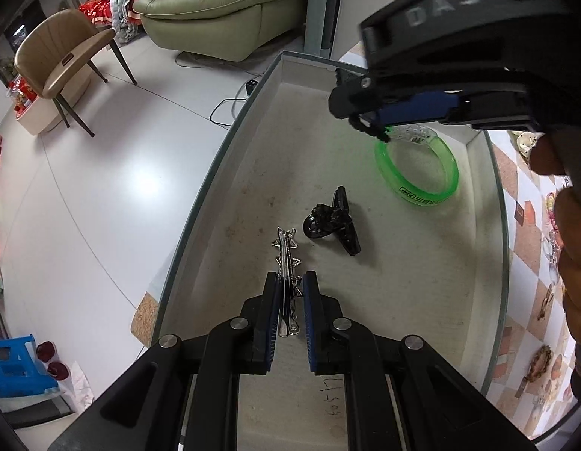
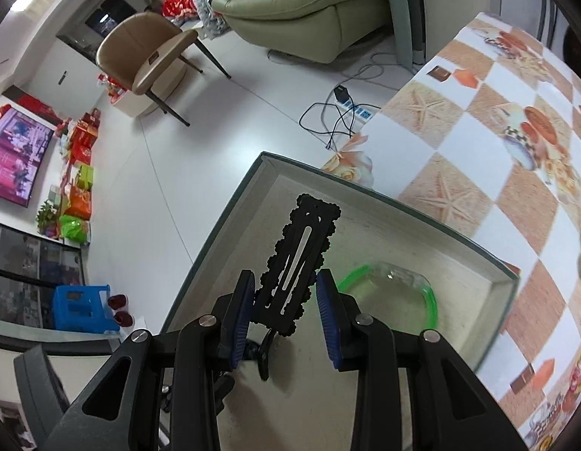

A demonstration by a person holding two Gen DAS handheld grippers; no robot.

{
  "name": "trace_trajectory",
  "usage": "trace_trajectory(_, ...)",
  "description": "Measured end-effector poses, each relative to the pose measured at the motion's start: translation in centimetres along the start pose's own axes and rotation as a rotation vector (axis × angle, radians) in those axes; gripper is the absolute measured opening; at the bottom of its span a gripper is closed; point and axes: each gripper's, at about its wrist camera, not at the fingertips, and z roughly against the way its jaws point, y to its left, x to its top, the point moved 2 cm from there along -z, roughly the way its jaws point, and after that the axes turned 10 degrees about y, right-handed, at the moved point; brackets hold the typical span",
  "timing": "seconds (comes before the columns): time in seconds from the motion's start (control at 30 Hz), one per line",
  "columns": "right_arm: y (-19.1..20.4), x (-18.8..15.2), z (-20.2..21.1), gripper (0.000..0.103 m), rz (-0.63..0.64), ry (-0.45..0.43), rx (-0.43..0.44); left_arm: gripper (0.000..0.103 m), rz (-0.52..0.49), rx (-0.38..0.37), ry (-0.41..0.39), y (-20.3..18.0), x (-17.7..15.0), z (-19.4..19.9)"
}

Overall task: Organize jewelry
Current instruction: 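Release the black snap clip with the right tool while the left tool releases the silver pin into the tray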

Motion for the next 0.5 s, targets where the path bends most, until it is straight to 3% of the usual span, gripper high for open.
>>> trace_trajectory(0.5, -0.7, 1.4, -2.8, 0.041, -0.015, 0.087, -0.004, 0.017, -0.021, 0.042, 0.017, -1.5, 0.0, 0.2)
